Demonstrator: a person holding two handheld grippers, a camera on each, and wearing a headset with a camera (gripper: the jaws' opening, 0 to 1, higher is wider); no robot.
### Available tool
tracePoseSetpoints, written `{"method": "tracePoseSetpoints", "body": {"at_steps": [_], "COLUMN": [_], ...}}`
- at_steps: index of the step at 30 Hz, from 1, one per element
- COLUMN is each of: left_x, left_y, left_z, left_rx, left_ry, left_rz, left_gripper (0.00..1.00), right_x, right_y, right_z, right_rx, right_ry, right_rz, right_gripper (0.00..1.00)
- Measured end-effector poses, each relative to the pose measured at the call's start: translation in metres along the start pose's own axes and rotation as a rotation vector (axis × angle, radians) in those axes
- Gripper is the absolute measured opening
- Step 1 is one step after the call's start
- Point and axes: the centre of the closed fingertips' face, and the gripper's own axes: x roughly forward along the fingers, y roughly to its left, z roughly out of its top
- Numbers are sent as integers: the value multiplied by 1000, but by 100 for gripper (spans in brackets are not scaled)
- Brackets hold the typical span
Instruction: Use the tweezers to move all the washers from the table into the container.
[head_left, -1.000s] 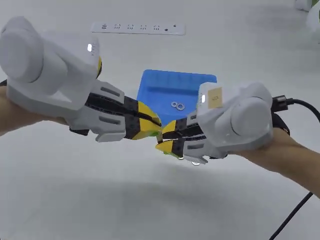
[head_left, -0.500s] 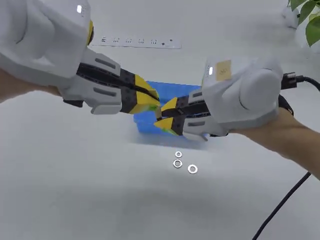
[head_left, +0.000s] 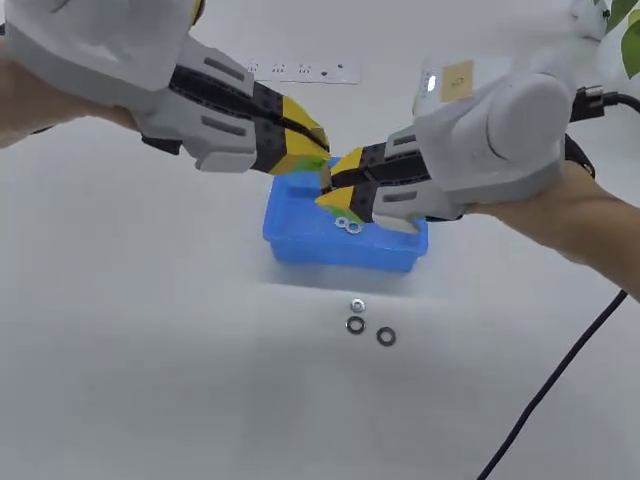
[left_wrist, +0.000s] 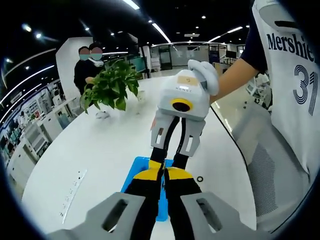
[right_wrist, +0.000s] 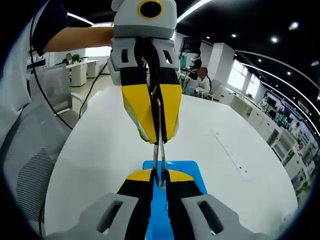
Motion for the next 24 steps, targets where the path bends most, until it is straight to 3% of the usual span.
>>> {"method": "tracePoseSetpoints", "body": {"at_steps": [2,8,14,19,24], "left_x": [6,19,34,45,52], "left_y": [9,18,36,40,40], "left_z": [-8,-23,-48,-62,-67], "left_rx": [-2,-7,-65,-70,-70], "left_ry": [2,29,50,67,70], "left_rz": [-4,-31,-40,-46,-50], "left_gripper": [7,7,7,7,7], "right_x": [4,17,32,41,43], "right_y": [-5,-8,-16,-17,-17], "right_z": [-6,-21,-40,-55,-65], "right_rx": [4,6,52,84,96], "right_ry": [7,24,46,67,81], "right_rz": [5,27,33,45,50], "right_gripper": [10,10,10,10,10]}}
